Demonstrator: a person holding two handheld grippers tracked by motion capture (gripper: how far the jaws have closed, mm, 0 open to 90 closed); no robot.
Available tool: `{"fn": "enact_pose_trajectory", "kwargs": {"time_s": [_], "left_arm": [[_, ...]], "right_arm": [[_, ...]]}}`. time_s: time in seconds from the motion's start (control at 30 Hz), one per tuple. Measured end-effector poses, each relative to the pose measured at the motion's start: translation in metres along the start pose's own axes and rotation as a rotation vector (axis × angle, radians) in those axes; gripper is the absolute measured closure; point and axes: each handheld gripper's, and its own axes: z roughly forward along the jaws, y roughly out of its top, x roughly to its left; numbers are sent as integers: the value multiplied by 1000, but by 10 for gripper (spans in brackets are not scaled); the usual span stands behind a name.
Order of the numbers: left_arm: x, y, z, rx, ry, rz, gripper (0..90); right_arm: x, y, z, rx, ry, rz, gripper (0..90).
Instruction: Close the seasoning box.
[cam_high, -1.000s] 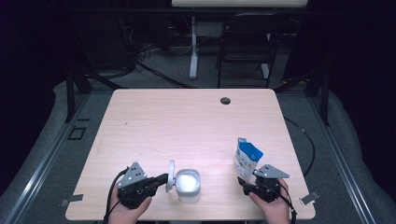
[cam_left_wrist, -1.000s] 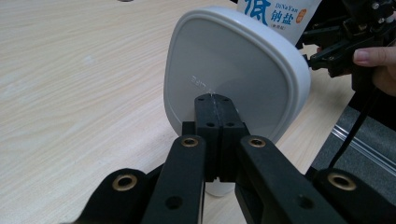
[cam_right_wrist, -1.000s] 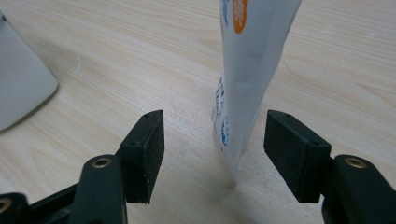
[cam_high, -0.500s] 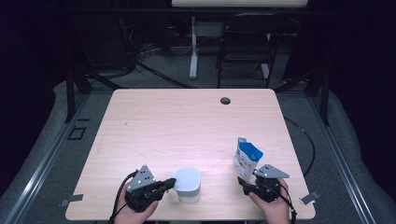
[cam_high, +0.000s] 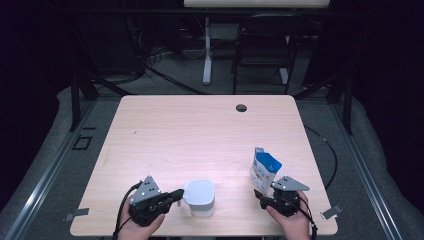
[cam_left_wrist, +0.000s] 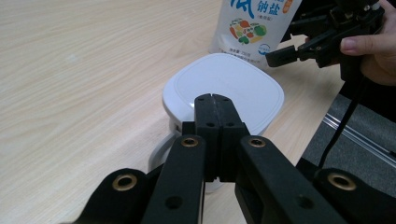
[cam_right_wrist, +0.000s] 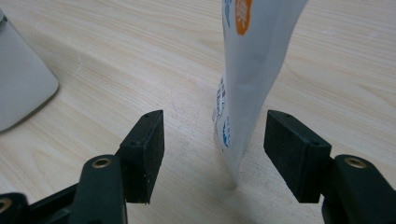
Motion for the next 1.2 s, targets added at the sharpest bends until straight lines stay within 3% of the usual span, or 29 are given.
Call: {"fn": "enact_pose_trajectory", "kwargs": {"time_s": [0.4, 0.8, 1.2], "left_arm": [[30, -8, -21, -37, 67, -72, 900], [68, -27, -43, -61, 184, -168, 900], [94, -50, -45, -48, 241, -241, 900]], "right_arm": [[0, 0, 1, 3, 2, -7, 380], [0, 0, 1, 2, 5, -6, 380], [0, -1, 3, 13, 6, -5, 380]]}}
